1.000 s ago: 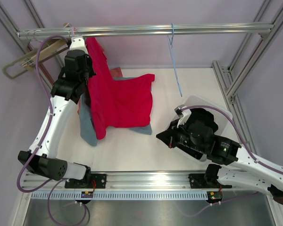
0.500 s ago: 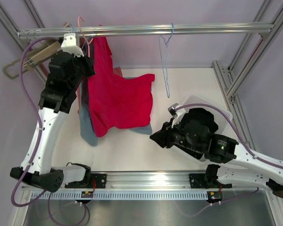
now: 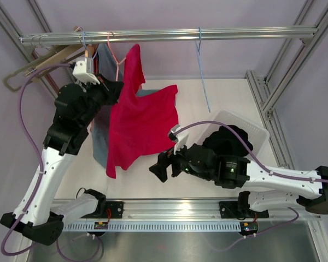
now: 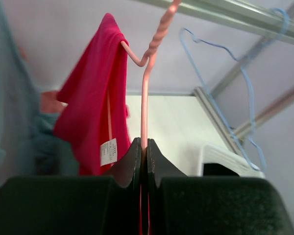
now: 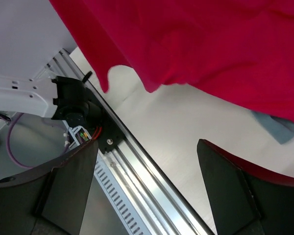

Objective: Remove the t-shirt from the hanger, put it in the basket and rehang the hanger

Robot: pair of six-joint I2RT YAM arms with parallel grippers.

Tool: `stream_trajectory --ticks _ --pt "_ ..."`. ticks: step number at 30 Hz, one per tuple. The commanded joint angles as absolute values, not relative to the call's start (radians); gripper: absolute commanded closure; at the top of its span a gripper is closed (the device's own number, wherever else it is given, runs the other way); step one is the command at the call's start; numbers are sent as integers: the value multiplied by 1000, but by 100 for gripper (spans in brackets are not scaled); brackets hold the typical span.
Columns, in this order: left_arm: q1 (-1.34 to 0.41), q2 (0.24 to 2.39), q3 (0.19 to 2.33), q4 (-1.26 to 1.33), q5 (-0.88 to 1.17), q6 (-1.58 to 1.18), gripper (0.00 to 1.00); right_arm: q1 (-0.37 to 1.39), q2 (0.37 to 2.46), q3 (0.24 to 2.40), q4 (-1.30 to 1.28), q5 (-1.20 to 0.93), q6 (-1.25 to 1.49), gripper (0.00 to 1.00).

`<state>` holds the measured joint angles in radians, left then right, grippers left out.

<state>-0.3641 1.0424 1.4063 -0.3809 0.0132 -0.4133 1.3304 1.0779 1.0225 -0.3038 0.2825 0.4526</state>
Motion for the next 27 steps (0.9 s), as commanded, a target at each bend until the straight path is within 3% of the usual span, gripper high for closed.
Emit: stream_trajectory --ticks 1,7,11,14,18,19,20,23,27 --pt "-535 976 1350 -189 -120 -486 100 1400 1152 1127 -167 365 407 7" --pt "-692 911 1260 -94 -279 -568 100 1511 1337 1288 -165 514 400 6" --pt "-752 870 1206 -52 -356 -592 100 1565 1420 1377 -212 740 428 4" --pt "-805 854 1198 -55 -417 -614 100 1591 1462 1384 -209 900 437 11" --pt "-836 845 1218 -46 -460 -592 100 1627 1505 1385 -209 951 452 32" --pt "-836 848 1226 -45 -459 -589 100 1634 1509 1387 -218 951 465 43" --pt "-836 848 1235 -46 -459 -584 100 1643 1514 1385 -215 951 463 75" --pt "-836 850 1261 -25 -471 -527 100 1715 1506 1374 -181 916 411 100" --pt "-836 864 1308 -5 -506 -447 100 1837 1508 1397 -201 680 361 100"
